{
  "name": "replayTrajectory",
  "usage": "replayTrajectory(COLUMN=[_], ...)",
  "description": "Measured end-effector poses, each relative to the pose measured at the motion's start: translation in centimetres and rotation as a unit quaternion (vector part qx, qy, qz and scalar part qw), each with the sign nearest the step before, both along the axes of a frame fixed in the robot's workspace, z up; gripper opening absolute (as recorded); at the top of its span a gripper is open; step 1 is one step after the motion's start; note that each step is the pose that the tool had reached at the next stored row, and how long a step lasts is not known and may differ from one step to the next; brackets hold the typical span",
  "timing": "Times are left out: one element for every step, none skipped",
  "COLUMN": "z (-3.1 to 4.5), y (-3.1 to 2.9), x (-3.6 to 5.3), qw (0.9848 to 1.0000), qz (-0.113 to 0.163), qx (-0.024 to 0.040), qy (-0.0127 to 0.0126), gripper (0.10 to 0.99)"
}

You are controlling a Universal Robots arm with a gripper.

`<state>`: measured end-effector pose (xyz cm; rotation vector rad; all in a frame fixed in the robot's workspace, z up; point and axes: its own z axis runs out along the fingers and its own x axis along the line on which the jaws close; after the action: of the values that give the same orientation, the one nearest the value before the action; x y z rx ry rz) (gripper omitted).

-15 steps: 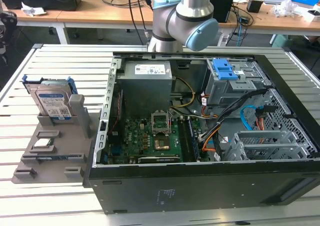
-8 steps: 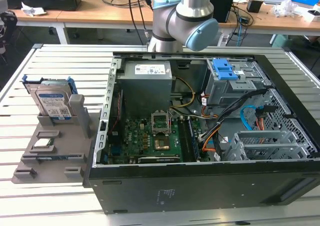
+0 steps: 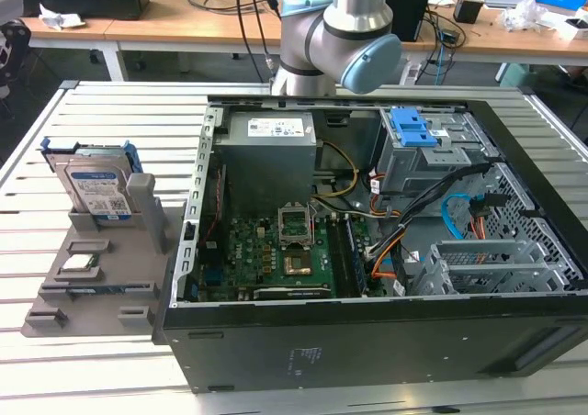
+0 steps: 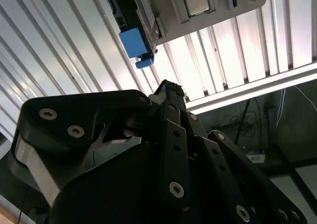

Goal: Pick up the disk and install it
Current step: 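Pick up the disk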

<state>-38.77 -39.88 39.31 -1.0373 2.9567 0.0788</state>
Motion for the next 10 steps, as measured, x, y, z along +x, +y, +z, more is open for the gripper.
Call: replayTrajectory(z=[0.00,0.00,0.00,0.00,0.01,0.00,0.00,0.00,0.00,0.00], y=[0.00,0.00,0.00,0.00,0.00,0.00,0.00,0.00,0.00,0.00], x=[0.00,0.00,0.00,0.00,0.00,0.00,0.00,0.00,0.00,0.00], qw=[1.0000,0.9999,0.9998,0.9996,0.9993,0.9989,0.9985,0.9982,0.9974,0.9969], qz=[0.006,0.016,0.021,0.027,0.037,0.048,0.055,0.060,0.072,0.078], qx=[0.0000,0.0000,0.0000,0.0000,0.0000,0.0000,0.0000,0.0000,0.0000,0.0000], qy=[0.0000,0.0000,0.0000,0.0000,0.0000,0.0000,0.0000,0.0000,0.0000,0.0000], gripper=[0.106,0.106,0.106,0.106,0.106,0.106,0.106,0.106,0.106,0.106])
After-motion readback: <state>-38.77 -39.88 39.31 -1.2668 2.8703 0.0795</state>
